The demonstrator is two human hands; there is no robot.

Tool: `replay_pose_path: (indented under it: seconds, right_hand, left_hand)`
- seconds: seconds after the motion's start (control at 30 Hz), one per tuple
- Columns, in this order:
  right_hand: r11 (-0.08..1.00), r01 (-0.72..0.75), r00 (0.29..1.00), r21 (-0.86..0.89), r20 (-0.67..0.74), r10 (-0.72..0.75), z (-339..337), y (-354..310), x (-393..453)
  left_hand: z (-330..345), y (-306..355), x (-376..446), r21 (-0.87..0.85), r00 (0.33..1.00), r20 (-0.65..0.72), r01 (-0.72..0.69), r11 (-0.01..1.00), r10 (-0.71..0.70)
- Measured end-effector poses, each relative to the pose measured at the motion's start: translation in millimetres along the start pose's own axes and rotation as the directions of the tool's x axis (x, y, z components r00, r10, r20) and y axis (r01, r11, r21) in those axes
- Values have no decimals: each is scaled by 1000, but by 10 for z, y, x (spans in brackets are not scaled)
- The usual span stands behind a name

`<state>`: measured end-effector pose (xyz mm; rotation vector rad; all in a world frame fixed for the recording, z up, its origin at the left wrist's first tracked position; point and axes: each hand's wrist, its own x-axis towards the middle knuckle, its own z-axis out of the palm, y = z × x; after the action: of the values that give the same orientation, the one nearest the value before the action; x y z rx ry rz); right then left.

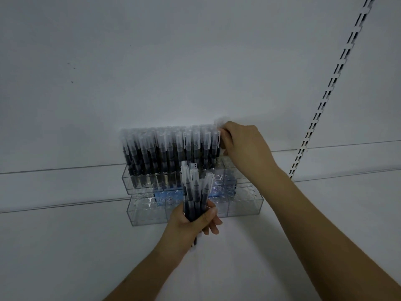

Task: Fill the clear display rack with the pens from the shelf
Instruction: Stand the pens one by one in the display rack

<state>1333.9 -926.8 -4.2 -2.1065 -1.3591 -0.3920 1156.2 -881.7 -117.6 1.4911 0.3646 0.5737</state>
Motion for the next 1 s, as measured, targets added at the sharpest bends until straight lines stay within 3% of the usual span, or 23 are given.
replay_pose_path:
  seconds: [0.27, 0.43, 0.57, 0.63, 0.77, 0.83, 1.0]
  right_hand:
    - [942, -29, 996, -333, 69, 54, -10, -74, 5]
    - [924, -18, 984, -382, 155, 83, 68, -71, -122]
    - [981, -49, 989, -187, -144, 22, 143, 15, -408]
    - [999, -37, 977, 3, -210, 37, 70, -5, -558]
    - [865, -137, 991, 482, 65, 121, -7, -176, -846]
    - [840, -172, 984, 514, 137, 117, 105, -223, -950]
    - [841, -197, 980, 505, 80, 182, 136, -161, -938]
  left_hand:
    - [-1, 8, 2, -6, 1000, 8, 4, 1000, -4]
    - [2, 5, 3, -11, 1000, 9, 0, 1000, 0]
    - [5, 1, 0, -22, 1000, 6, 8, 1000, -8]
    - [-9, -6, 7, -25, 1000, 4, 15, 1000, -15]
    - [-15, -19, 16, -21, 1000, 1, 13, 1000, -13]
    - [-8, -20, 19, -4, 1000, -7, 6, 1000, -6]
    - [9, -20, 9, 6, 999, -24, 23, 1000, -23]
